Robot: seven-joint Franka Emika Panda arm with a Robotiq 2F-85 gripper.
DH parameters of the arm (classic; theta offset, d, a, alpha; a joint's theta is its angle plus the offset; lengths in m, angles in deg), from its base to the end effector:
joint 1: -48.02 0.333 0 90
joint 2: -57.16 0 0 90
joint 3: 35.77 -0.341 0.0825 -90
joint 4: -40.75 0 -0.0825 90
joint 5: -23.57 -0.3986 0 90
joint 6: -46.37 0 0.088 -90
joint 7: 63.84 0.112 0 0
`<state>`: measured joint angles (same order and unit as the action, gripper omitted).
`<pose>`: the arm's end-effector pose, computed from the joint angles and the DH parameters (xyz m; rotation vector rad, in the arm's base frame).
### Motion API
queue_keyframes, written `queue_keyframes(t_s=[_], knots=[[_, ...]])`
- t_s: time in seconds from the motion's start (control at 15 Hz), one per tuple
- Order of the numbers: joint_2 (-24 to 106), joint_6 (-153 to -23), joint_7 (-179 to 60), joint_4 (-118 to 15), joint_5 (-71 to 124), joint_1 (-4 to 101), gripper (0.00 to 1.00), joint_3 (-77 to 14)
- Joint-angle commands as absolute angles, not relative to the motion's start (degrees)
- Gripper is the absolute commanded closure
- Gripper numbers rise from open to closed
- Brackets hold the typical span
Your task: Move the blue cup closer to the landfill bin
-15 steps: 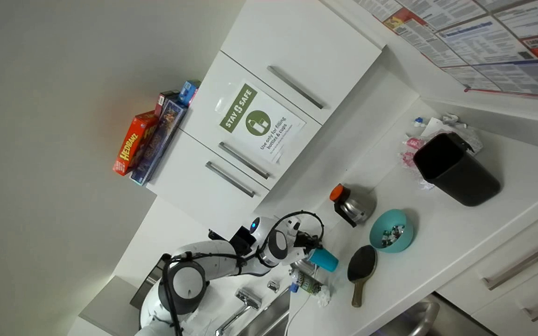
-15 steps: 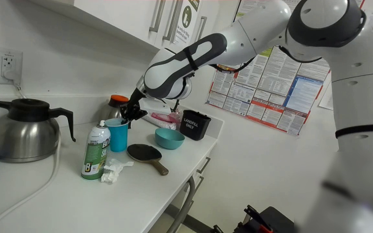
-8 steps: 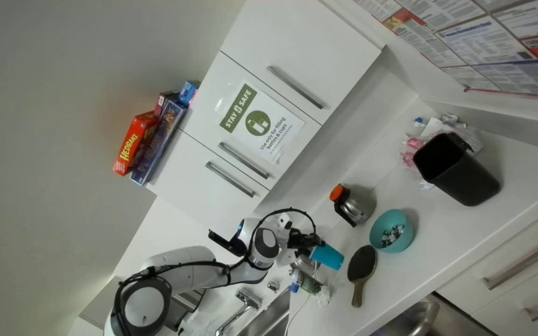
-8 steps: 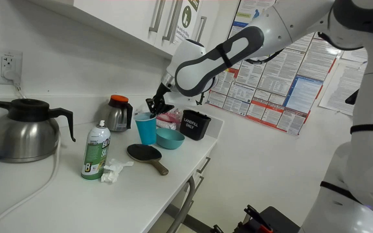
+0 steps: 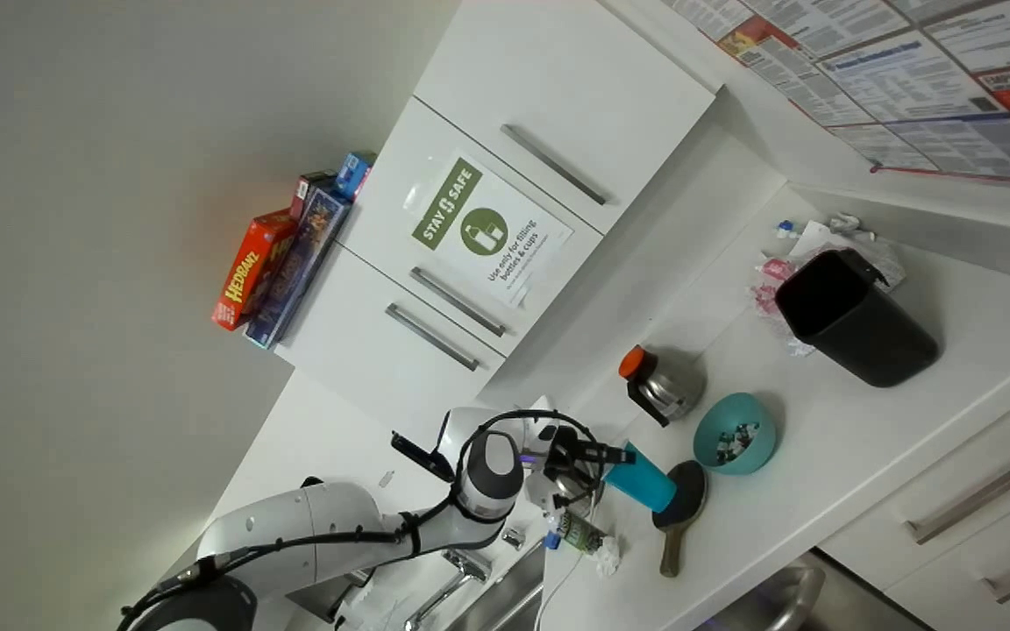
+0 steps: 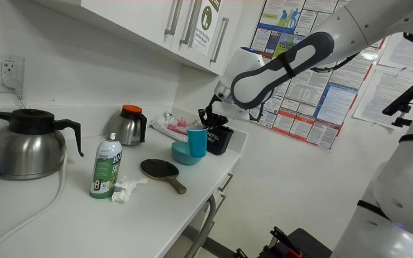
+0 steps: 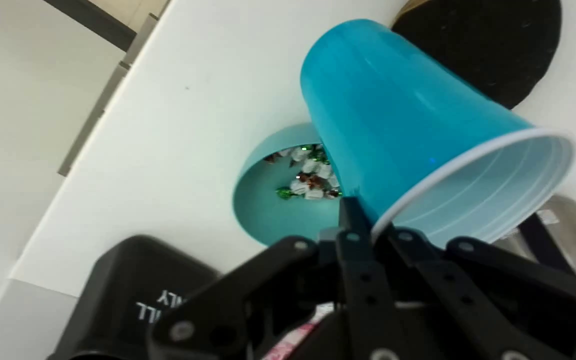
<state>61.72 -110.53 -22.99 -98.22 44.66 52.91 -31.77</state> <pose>0.5198 0.0212 0.3879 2.9616 -0.5811 0.6655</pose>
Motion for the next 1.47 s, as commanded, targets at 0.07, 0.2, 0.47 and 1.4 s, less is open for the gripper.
queue_keyframes(t_s=[0.07,0.2,0.47,1.4], knots=[[66.93,-110.43,-9.89,-102.84,53.5,42.82,0.99,-33.87],[67.58,-109.01,-0.82,-102.66,62.5,41.11,0.99,-32.88],[65.8,-109.64,1.06,-101.46,65.77,40.89,0.95,-32.28],[52.32,-118.28,4.54,-89.83,62.8,37.97,0.99,-27.96]])
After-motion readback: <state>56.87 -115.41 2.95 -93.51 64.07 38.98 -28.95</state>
